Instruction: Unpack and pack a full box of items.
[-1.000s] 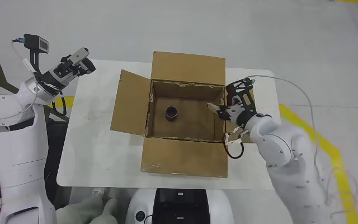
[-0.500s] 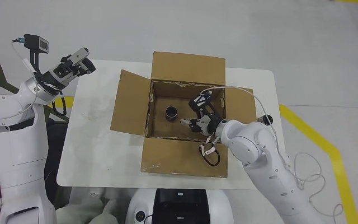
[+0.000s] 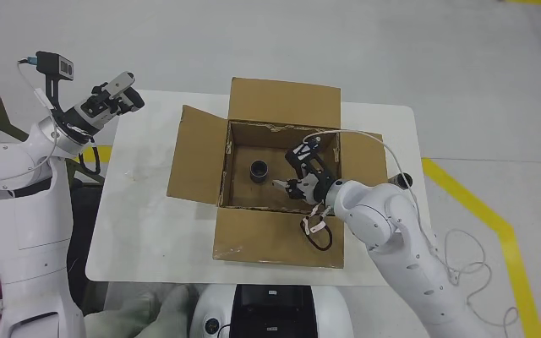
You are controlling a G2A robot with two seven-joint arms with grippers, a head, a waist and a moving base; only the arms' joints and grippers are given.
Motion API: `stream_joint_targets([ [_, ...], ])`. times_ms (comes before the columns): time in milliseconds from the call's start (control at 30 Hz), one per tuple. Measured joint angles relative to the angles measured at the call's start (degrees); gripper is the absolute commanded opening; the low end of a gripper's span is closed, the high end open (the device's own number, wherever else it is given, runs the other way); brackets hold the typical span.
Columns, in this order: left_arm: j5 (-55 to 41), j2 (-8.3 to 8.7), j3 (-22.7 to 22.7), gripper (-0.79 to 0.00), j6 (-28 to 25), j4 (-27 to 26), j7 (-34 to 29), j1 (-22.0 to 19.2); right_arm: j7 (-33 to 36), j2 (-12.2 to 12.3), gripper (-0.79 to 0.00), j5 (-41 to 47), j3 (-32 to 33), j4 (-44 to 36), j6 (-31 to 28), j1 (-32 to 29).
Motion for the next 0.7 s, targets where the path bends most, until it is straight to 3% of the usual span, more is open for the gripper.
stream_joint_targets([
  [167,0.00,0.00,0.00,0.000,0.00,0.00,0.00,0.00,0.46,-0.23,-0.197,1.10,-1.90,2.67,-3.93,1.85],
  [700,0.00,0.00,0.00,0.000,0.00,0.00,0.00,0.00,-3.23,-3.58,-0.172,1.08,-12.54,19.81,-11.46,16.62],
])
